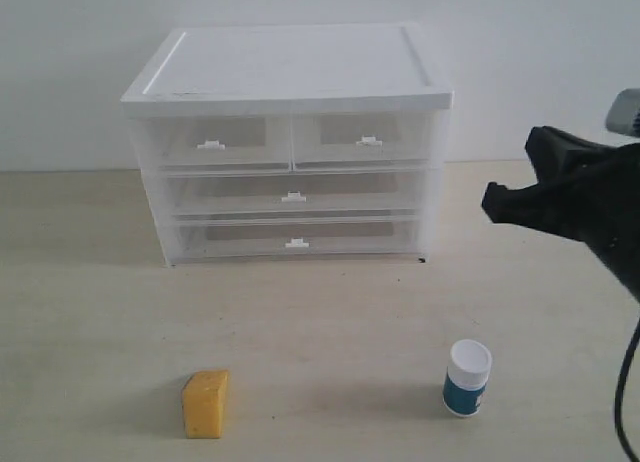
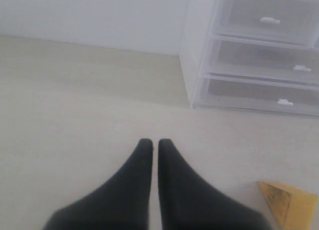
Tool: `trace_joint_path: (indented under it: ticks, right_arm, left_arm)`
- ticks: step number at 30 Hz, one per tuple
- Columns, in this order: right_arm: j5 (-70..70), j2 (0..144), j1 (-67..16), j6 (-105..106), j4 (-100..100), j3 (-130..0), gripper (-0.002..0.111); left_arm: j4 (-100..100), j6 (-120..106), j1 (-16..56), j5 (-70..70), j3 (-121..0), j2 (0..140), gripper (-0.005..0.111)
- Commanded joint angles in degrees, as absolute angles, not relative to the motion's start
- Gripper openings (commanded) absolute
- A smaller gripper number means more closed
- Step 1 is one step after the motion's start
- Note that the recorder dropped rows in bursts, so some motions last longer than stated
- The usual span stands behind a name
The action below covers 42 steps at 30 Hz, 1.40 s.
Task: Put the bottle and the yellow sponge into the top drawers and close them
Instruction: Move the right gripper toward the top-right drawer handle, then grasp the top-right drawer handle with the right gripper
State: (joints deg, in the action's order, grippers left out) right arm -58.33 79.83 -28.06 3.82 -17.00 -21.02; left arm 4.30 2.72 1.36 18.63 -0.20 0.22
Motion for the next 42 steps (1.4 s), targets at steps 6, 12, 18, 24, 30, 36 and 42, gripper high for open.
trace_joint_path:
  ticks: [6, 12, 18, 24, 30, 36, 42]
  right_arm:
    - [-68.7, 94.4, -38.0, 8.6, -23.9, -26.2, 0.0]
    - [-68.0, 100.5, -39.2, 8.5, -23.8, -31.8, 0.0]
    - [-68.2, 105.9, -39.2, 5.9, -23.2, -36.9, 0.056]
    - [-68.1, 108.7, -39.2, 8.1, -24.9, -40.7, 0.062]
    - [-67.6, 113.6, -39.3, 7.7, -28.8, -45.5, 0.062]
    - [-65.1, 115.2, -39.3, 7.8, -29.1, -49.9, 0.062]
    - [-62.7, 118.6, -39.3, 8.9, -29.9, -54.5, 0.062]
  left_arm:
    - [5.0, 3.1, 1.2, 18.1, 0.0, 0.0, 0.004]
    - [5.0, 3.1, 1.2, 18.1, 0.0, 0.0, 0.004]
    - [5.0, 3.1, 1.2, 18.1, 0.0, 0.0, 0.004]
    - [5.0, 3.1, 1.2, 18.1, 0.0, 0.0, 0.004]
    - [5.0, 3.1, 1.2, 18.1, 0.0, 0.0, 0.004]
    - [5.0, 2.9, 1.2, 18.1, 0.0, 0.0, 0.004]
    - [5.0, 2.9, 1.2, 18.1, 0.0, 0.0, 0.004]
